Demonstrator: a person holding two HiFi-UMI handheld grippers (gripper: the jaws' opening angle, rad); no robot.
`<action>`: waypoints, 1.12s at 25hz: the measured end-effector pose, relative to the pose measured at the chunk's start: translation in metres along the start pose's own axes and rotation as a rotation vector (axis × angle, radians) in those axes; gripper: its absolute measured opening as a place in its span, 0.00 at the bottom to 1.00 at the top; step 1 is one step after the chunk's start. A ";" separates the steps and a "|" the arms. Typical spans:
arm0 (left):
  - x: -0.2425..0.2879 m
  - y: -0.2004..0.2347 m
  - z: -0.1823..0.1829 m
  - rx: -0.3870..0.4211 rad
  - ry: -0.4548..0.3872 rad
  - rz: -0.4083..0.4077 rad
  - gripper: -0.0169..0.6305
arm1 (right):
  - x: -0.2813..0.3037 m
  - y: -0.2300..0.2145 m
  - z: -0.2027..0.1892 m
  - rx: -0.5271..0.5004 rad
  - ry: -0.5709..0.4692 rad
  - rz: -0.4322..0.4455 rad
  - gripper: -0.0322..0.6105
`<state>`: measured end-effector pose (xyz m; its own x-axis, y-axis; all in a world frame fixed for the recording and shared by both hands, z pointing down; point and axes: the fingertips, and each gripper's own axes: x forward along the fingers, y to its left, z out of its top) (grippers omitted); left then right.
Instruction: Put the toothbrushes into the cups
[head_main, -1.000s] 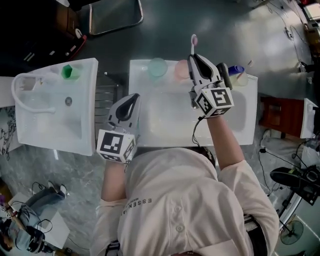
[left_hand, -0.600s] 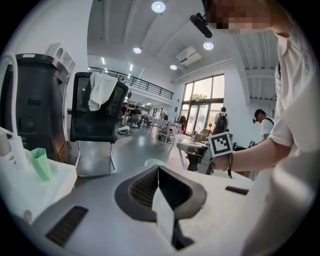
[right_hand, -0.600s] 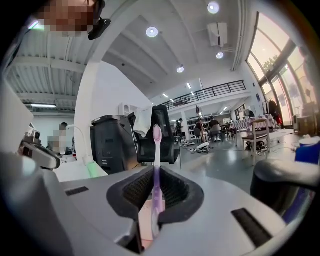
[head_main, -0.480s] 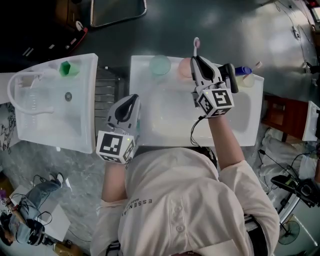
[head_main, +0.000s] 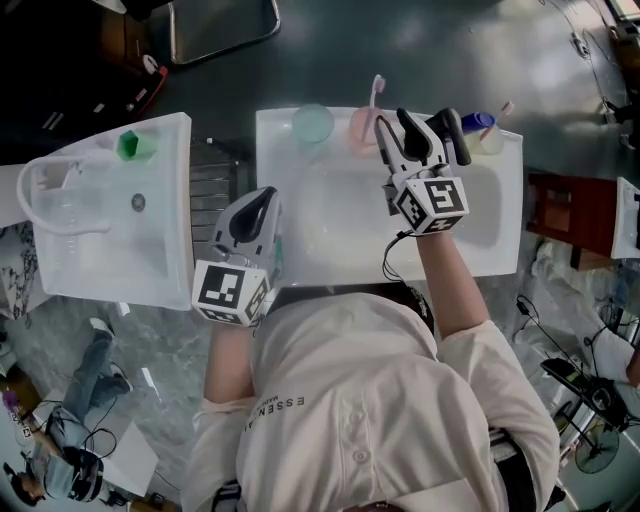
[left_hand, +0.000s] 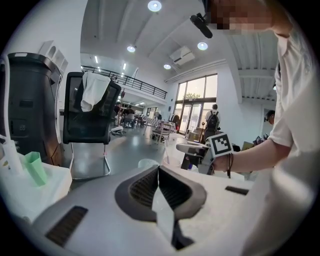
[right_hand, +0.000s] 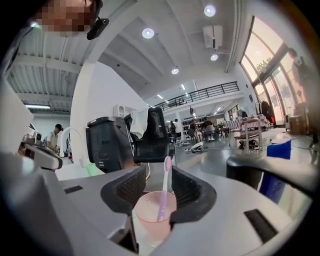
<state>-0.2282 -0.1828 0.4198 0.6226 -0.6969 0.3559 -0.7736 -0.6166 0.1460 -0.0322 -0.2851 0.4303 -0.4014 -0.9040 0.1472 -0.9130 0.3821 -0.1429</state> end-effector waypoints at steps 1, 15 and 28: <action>-0.003 -0.001 0.001 0.006 -0.004 -0.004 0.03 | -0.003 0.003 0.003 -0.003 -0.003 -0.005 0.29; -0.071 -0.013 -0.017 0.033 -0.030 -0.015 0.03 | -0.057 0.118 -0.060 -0.072 0.320 0.068 0.29; -0.130 -0.001 -0.075 -0.041 0.020 0.054 0.03 | -0.080 0.233 -0.166 0.027 0.652 0.216 0.29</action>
<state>-0.3173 -0.0644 0.4425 0.5779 -0.7208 0.3828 -0.8103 -0.5629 0.1633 -0.2249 -0.0924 0.5474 -0.5440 -0.5042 0.6707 -0.8087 0.5283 -0.2588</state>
